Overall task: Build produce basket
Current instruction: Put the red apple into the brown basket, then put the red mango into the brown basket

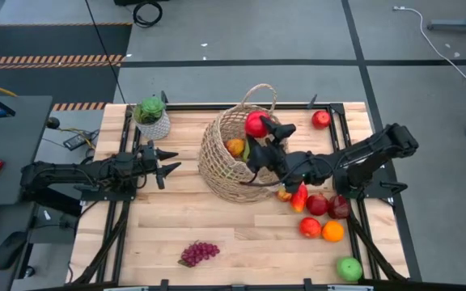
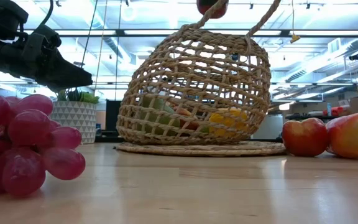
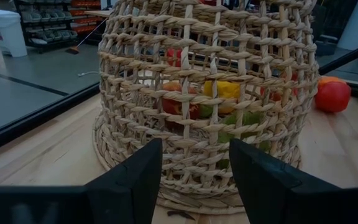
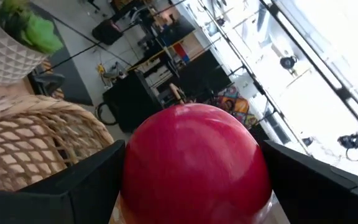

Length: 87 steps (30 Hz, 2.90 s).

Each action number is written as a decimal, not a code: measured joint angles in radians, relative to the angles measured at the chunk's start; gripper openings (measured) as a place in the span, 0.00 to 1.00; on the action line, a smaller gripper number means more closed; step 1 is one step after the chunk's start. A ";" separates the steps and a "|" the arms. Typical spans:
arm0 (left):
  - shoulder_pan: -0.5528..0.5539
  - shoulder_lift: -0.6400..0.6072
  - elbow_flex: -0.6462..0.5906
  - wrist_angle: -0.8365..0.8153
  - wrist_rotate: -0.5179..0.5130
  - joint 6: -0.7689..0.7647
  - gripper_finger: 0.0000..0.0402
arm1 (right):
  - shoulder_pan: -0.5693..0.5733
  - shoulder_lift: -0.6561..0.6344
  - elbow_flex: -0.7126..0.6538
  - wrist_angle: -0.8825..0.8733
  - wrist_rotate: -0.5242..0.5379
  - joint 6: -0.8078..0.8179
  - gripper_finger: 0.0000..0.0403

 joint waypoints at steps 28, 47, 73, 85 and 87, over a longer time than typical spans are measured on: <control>0.000 0.000 0.000 0.001 0.000 0.000 0.49 | -0.420 -0.034 0.000 -0.774 -1.025 1.066 0.91; 0.000 0.000 0.000 0.001 0.000 0.000 0.49 | -0.523 -0.024 -0.073 -0.806 -1.315 1.267 0.91; 0.000 0.000 0.000 0.001 0.000 0.000 0.49 | -0.490 -0.057 0.239 -1.293 -1.203 1.285 0.95; 0.000 0.000 0.000 0.001 0.000 0.000 0.48 | -0.464 -0.229 0.226 -1.569 -0.948 1.410 0.92; 0.000 0.000 0.000 0.001 0.000 0.000 0.48 | -0.485 -0.259 0.194 -1.591 -0.902 1.434 0.91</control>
